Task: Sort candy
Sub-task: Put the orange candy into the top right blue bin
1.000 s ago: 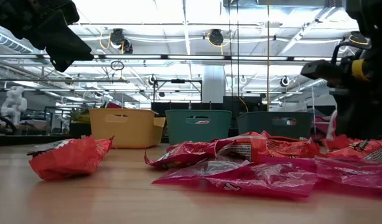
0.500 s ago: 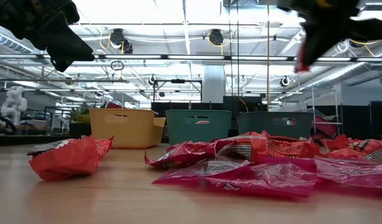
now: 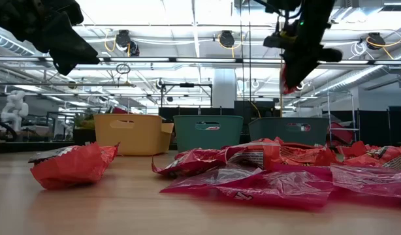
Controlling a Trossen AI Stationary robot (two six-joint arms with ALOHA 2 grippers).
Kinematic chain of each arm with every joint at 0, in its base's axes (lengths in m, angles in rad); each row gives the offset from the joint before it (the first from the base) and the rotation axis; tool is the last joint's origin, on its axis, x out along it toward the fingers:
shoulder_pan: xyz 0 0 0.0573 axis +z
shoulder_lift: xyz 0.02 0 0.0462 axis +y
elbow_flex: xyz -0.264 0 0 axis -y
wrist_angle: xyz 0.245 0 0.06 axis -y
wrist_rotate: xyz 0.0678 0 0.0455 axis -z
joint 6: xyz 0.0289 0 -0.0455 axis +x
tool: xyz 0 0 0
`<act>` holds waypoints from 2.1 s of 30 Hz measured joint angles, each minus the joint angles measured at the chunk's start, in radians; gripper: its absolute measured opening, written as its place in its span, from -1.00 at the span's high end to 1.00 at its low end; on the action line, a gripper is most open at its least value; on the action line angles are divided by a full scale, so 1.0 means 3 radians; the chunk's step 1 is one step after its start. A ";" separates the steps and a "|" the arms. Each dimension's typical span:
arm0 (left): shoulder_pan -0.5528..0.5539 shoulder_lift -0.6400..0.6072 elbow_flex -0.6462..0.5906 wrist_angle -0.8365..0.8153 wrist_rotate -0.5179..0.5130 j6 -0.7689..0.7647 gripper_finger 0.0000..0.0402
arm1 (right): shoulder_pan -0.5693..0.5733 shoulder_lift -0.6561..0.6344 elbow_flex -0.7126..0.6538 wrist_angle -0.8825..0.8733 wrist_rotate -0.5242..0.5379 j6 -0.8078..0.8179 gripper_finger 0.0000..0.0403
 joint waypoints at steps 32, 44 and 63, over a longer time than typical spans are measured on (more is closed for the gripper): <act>0.0000 0.0000 0.0000 0.0004 -0.0003 0.0001 0.48 | 0.0432 -0.0553 0.0122 0.0679 0.0325 -0.1191 -0.03; 0.0001 0.0000 0.0000 0.0006 -0.0004 0.0772 0.48 | 0.1072 -0.0492 0.0120 0.0145 0.0385 -0.0643 0.01; 0.0000 0.0000 0.0000 0.0010 -0.0004 0.0762 0.48 | 0.1038 -0.0480 0.0120 0.0453 0.0124 -0.0515 -0.22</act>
